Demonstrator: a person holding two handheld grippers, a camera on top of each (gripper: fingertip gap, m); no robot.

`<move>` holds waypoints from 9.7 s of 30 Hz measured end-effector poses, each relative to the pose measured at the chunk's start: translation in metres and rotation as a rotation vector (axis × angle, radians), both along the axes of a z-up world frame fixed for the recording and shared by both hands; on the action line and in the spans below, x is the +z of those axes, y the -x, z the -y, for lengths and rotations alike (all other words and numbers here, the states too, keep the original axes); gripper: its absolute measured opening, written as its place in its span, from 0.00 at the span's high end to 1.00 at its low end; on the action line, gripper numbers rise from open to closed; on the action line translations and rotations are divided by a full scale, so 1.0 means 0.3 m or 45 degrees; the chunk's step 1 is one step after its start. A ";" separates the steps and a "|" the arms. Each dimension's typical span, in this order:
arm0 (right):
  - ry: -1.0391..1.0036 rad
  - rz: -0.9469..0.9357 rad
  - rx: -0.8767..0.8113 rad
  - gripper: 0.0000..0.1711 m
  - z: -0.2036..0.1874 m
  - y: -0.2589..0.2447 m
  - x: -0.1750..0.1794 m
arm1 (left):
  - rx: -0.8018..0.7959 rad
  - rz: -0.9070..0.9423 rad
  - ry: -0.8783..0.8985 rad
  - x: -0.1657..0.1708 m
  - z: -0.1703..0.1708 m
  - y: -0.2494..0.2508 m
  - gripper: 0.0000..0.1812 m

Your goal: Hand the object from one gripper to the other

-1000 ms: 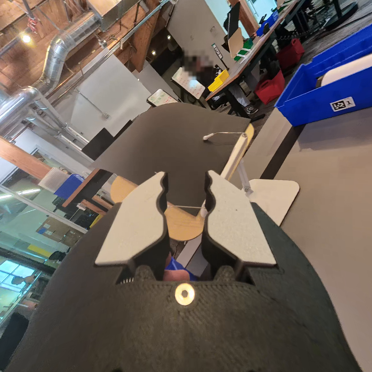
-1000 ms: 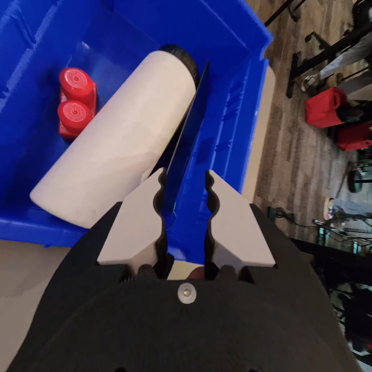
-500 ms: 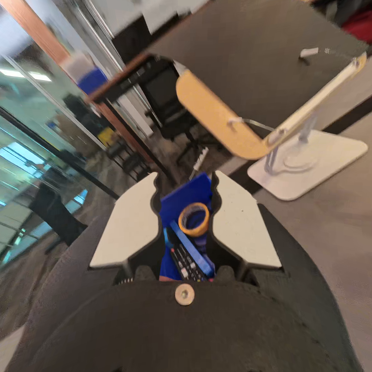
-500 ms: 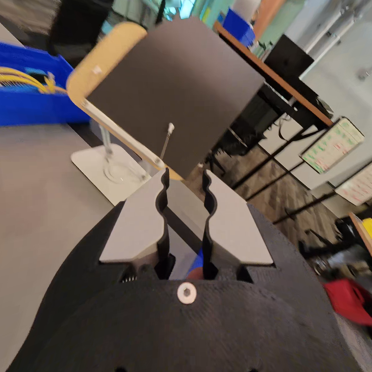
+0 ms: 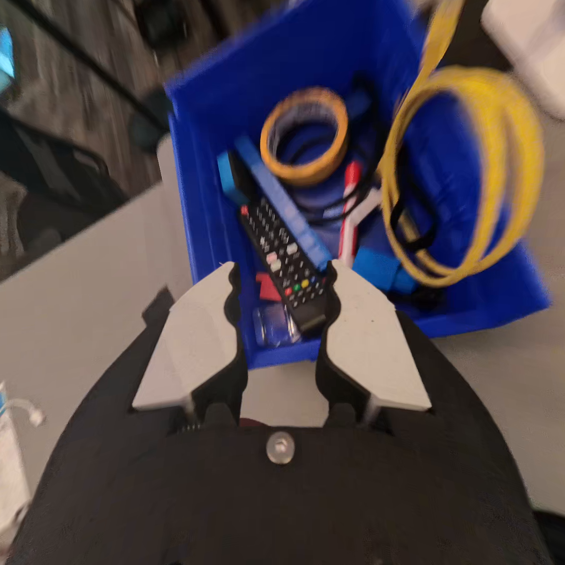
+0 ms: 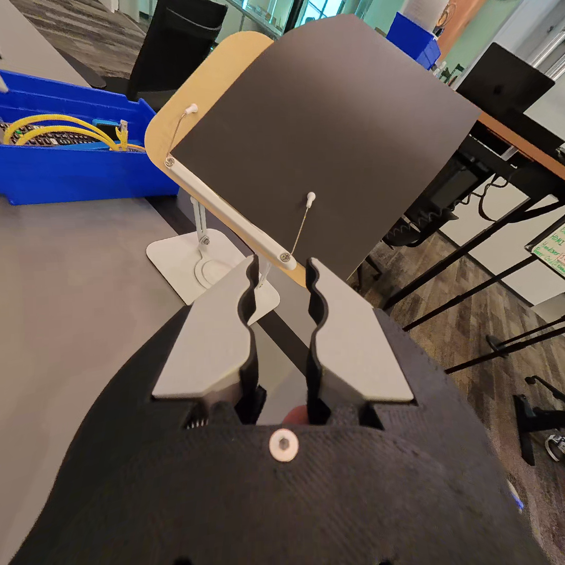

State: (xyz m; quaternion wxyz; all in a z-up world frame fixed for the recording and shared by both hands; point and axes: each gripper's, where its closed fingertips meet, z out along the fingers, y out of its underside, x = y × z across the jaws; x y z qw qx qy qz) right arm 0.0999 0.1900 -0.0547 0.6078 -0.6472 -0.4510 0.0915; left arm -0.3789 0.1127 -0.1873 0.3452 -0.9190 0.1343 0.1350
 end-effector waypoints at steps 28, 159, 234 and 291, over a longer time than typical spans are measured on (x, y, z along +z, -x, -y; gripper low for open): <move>-0.016 0.086 -0.070 0.83 -0.037 -0.037 -0.041 | 0.232 0.004 0.364 -0.347 -0.044 0.094 0.70; 0.127 -0.768 1.220 0.89 0.444 0.230 0.108 | -1.554 0.570 -0.719 0.350 0.144 -1.315 0.61; -0.791 0.021 0.361 0.87 0.225 0.287 0.041 | -1.213 1.309 -0.950 0.586 0.087 -1.215 0.48; -0.222 -0.061 1.224 0.70 0.664 0.425 -0.061 | -1.864 0.172 -0.556 0.207 0.265 -1.408 0.67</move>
